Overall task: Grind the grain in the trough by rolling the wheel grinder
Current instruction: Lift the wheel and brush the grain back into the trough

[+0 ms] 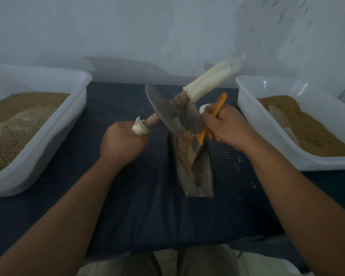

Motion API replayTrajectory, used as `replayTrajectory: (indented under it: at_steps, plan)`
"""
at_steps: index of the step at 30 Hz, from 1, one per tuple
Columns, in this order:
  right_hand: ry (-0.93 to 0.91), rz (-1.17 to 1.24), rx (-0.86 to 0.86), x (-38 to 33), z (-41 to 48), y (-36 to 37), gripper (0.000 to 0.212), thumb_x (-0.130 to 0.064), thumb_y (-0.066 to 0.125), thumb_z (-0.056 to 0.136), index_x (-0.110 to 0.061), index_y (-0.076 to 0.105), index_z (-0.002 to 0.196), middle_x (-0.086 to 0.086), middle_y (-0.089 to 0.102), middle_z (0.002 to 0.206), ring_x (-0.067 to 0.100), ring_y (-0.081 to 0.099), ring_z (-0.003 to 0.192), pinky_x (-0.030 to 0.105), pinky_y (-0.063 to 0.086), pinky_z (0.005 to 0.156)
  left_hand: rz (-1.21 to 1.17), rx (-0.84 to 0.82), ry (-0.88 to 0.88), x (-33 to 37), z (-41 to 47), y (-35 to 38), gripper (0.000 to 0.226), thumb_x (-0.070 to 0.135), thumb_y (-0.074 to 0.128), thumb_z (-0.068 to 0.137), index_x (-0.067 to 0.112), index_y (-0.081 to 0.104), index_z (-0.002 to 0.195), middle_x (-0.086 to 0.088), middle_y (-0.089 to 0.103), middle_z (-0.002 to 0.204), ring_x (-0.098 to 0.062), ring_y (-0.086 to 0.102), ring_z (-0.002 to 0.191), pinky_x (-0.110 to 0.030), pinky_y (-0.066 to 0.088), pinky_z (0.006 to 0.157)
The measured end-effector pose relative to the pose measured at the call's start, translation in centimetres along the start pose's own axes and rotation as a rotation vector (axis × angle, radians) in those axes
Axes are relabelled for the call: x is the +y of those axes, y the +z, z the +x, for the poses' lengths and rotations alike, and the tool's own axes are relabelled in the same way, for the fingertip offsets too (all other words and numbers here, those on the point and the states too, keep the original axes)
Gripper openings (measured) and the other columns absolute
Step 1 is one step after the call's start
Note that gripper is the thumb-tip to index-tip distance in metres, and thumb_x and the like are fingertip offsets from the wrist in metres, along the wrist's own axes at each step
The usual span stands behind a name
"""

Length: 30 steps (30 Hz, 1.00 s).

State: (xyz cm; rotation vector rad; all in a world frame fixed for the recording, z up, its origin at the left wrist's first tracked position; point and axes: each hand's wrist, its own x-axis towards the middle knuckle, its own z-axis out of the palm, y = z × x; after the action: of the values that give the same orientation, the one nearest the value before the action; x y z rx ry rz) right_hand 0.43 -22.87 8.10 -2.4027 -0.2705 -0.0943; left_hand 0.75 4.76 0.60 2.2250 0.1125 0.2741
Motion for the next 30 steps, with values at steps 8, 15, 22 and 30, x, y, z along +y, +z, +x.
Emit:
replayTrajectory:
  at_steps: [8,15,22,30]
  plan:
    - [0.077,0.078,-0.177,-0.3,-0.1,-0.1,0.038,-0.031,0.052,0.101,-0.020,0.059,0.065,0.003,0.060,0.051,0.014,0.047,0.038,0.024,0.038,0.041,0.005,0.006,-0.004,0.1,0.1,0.2,0.012,0.048,0.066,0.068,0.043,0.067,0.079,0.017,0.068,0.068,-0.012,0.066,0.063,-0.034,0.053,0.060]
    - [0.108,0.197,-0.098,-0.9,-0.1,-1.1,0.038,-0.031,0.053,0.100,-0.022,0.057,0.064,0.006,0.060,0.052,0.016,0.043,0.036,0.023,0.034,0.035,0.030,-0.011,0.000,-0.1,0.0,0.7,0.018,0.048,0.066,0.070,0.030,0.067,0.069,0.020,0.066,0.068,-0.011,0.064,0.061,-0.028,0.041,0.055]
    - [-0.058,-0.080,0.056,-1.1,-0.9,0.3,0.037,-0.031,0.054,0.102,-0.019,0.058,0.068,-0.001,0.067,0.055,0.012,0.058,0.043,0.028,0.049,0.051,0.057,-0.013,0.019,0.1,-0.2,0.8,0.019,0.051,0.065,0.070,0.032,0.067,0.071,0.014,0.066,0.065,-0.010,0.063,0.061,-0.028,0.041,0.055]
    - [-0.085,-0.159,-0.015,-1.5,-0.9,0.8,0.038,-0.030,0.056,0.103,-0.019,0.059,0.067,-0.003,0.065,0.054,0.009,0.059,0.044,0.017,0.045,0.051,0.029,0.031,-0.009,0.0,0.0,0.7,0.022,0.054,0.065,0.068,0.032,0.067,0.072,0.026,0.065,0.069,-0.009,0.062,0.059,-0.028,0.039,0.053]
